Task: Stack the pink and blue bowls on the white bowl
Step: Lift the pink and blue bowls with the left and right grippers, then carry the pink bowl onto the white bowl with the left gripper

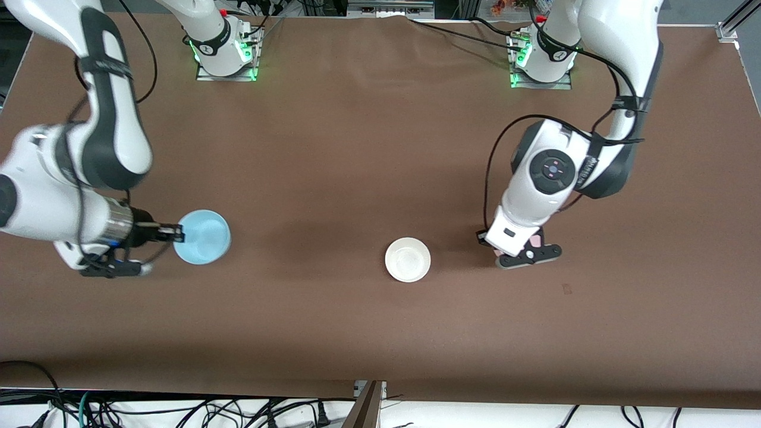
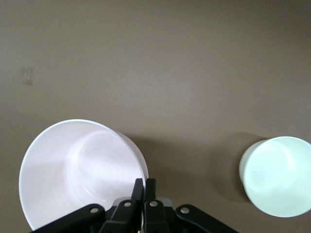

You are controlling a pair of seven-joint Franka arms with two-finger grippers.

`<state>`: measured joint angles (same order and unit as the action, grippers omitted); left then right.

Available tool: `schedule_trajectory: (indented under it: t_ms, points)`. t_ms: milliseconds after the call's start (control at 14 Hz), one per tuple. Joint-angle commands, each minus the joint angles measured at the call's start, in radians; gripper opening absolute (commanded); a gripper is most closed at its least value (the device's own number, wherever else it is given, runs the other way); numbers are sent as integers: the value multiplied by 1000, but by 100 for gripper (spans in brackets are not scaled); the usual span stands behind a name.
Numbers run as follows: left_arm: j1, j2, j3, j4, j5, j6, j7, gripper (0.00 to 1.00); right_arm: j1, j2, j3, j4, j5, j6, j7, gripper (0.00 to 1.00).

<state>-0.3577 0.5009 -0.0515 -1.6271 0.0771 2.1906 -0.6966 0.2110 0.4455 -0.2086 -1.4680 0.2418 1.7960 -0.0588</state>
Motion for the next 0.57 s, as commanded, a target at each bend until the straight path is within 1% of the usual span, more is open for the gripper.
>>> schedule_trajectory:
  t_ms: [0, 142, 498]
  points:
    - [-55, 30, 12, 61, 12, -28, -117, 0, -8, -74, -26, -20, 5, -53, -45, 0]
    - [-90, 54, 12, 101, 12, -28, -206, 0, -8, -103, -25, -22, 2, -55, -44, 0]
    - [-150, 140, 13, 208, 7, -28, -363, 0, 5, -105, -14, -22, 8, -55, -30, 0]
